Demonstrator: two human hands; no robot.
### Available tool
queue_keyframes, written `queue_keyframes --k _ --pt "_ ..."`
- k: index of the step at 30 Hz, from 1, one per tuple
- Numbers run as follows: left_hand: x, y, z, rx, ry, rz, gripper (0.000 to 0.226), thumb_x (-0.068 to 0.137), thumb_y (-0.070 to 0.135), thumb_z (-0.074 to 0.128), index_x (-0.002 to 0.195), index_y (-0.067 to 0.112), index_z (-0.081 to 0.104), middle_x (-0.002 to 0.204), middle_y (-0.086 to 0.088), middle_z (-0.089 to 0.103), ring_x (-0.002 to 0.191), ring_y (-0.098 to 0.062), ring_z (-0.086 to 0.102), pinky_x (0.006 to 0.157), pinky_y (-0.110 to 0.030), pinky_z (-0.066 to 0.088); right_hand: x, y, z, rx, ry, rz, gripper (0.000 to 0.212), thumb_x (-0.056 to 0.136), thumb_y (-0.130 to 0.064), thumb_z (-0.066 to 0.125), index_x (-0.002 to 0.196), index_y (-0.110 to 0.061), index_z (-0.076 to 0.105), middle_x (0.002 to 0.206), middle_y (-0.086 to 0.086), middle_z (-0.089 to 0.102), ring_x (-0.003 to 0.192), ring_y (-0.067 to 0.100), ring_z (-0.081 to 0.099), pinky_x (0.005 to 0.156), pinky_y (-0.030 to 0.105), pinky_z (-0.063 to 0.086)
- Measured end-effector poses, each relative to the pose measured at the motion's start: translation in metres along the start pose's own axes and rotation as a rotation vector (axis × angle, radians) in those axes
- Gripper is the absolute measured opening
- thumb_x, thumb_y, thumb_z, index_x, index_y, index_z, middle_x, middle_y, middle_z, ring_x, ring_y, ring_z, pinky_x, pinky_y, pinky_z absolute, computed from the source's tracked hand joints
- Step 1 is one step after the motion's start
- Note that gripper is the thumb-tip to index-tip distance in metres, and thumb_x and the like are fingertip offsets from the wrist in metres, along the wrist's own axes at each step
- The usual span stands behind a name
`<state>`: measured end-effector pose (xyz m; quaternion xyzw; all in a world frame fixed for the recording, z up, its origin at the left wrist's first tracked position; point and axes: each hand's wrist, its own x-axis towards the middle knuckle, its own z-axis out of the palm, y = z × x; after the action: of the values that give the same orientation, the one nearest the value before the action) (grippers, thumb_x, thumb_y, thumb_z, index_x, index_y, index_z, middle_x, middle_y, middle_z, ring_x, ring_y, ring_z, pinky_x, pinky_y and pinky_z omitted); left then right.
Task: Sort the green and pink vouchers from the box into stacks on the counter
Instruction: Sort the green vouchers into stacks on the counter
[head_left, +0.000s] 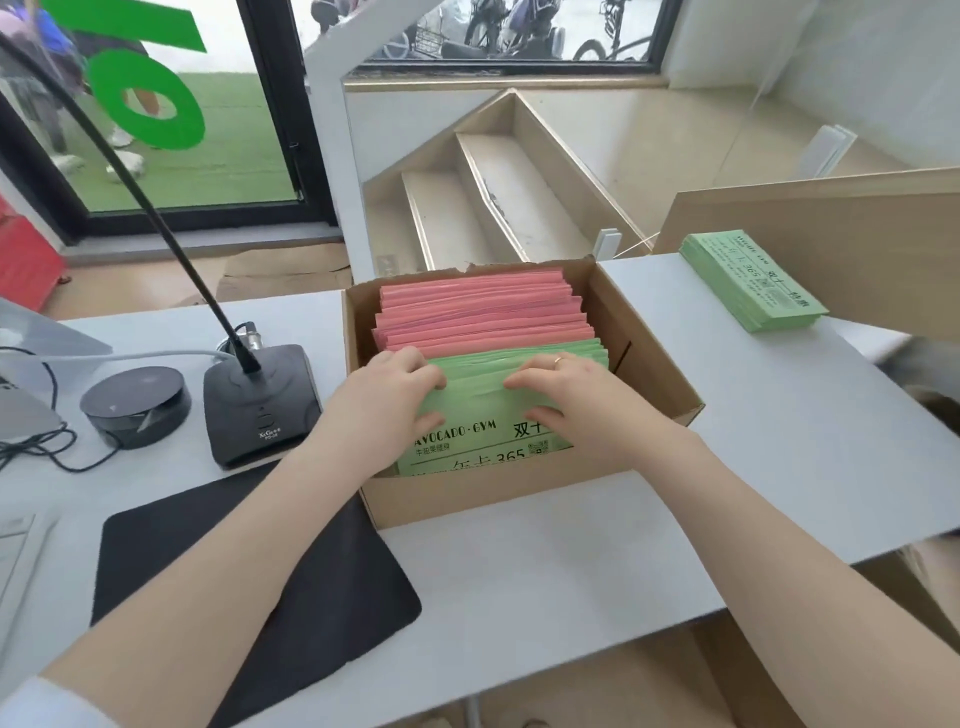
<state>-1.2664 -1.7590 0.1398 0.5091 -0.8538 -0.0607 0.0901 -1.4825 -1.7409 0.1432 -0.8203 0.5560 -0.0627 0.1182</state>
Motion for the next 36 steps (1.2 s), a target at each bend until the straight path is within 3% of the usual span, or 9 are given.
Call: queue_keyframes --k 8,12,17,19,21,23,26,30,36 --pt "-0.003 -0.003 0.003 -0.030 -0.006 0.142 0.027 0.083 0.035 0.065 0.102 0.017 0.061 0.100 0.000 0.052 0.101 -0.022 0.043 0.087 -0.034 0.038 0.003 -0.011 -0.004 -0.034 -0.012 -0.005 0.020 0.087 -0.024 0.062 0.106 -0.020 0.057 0.101 -0.002 0.055 0.094 0.016 0.044 0.083 0.033 0.040" --pt "-0.007 0.000 -0.002 -0.207 -0.115 0.127 0.025 0.082 0.035 0.065 0.084 0.024 0.043 0.078 0.013 0.047 0.080 -0.016 0.046 0.072 -0.032 0.044 -0.005 -0.008 -0.008 -0.017 -0.095 0.078 0.015 0.085 -0.024 0.063 0.099 -0.019 0.060 0.092 -0.005 0.054 0.086 0.015 0.046 0.078 0.033 0.043" --pt "-0.005 0.003 -0.006 -0.088 -0.290 0.043 0.037 0.083 0.040 0.064 0.115 0.029 0.050 0.105 0.007 0.058 0.087 -0.018 0.053 0.077 -0.032 0.048 -0.011 -0.007 -0.010 -0.030 -0.131 0.156 0.007 0.088 -0.027 0.060 0.083 -0.027 0.054 0.069 -0.014 0.047 0.079 0.019 0.045 0.058 0.029 0.033" --pt "-0.002 0.006 -0.008 -0.051 -0.218 0.015 0.037 0.083 0.040 0.064 0.117 0.026 0.055 0.109 0.002 0.062 0.093 -0.019 0.056 0.081 -0.033 0.049 -0.015 -0.006 -0.011 -0.114 -0.026 0.161 0.013 0.091 -0.030 0.055 0.101 -0.025 0.060 0.089 -0.010 0.059 0.093 0.021 0.050 0.064 0.028 0.032" --pt "-0.001 0.016 -0.013 -0.262 0.020 -0.061 0.034 0.080 0.039 0.069 0.108 0.022 0.062 0.097 0.003 0.065 0.081 -0.012 0.059 0.073 -0.027 0.049 -0.022 0.001 -0.017 -0.162 0.170 0.192 0.024 0.093 -0.029 0.052 0.113 -0.017 0.059 0.108 -0.001 0.062 0.104 0.024 0.053 0.071 0.030 0.034" --pt "0.000 0.033 -0.021 -0.658 0.260 -0.122 0.021 0.073 0.034 0.076 0.084 0.022 0.062 0.072 0.016 0.063 0.058 0.002 0.053 0.057 -0.013 0.044 -0.032 0.006 -0.026 -0.173 0.474 0.170 0.022 0.090 -0.022 0.054 0.106 -0.009 0.062 0.104 0.006 0.065 0.095 0.031 0.059 0.073 0.034 0.037" --pt "0.005 0.069 -0.030 -1.029 0.369 -0.056 0.022 0.072 0.021 0.078 0.074 0.026 0.057 0.063 0.018 0.060 0.056 0.000 0.052 0.054 -0.016 0.045 -0.051 0.020 -0.049 -0.131 0.774 0.157 0.019 0.083 -0.017 0.055 0.096 -0.006 0.064 0.091 0.009 0.068 0.081 0.031 0.062 0.071 0.036 0.038" --pt "0.018 0.124 -0.029 -1.067 0.363 0.097 0.036 0.077 0.010 0.073 0.076 0.044 0.062 0.074 0.021 0.066 0.070 -0.004 0.060 0.069 -0.024 0.051 -0.090 0.062 -0.081 0.014 0.809 0.178 0.026 0.084 -0.019 0.055 0.102 -0.004 0.065 0.090 0.010 0.069 0.078 0.031 0.061 0.072 0.040 0.044" --pt "0.040 0.212 0.019 -1.165 0.246 0.056 0.028 0.082 0.005 0.066 0.083 0.032 0.059 0.073 0.013 0.066 0.071 -0.003 0.058 0.070 -0.022 0.049 -0.150 0.144 -0.086 -0.081 0.652 0.195 0.024 0.080 -0.016 0.063 0.099 -0.001 0.066 0.091 0.014 0.070 0.079 0.030 0.065 0.076 0.039 0.045"
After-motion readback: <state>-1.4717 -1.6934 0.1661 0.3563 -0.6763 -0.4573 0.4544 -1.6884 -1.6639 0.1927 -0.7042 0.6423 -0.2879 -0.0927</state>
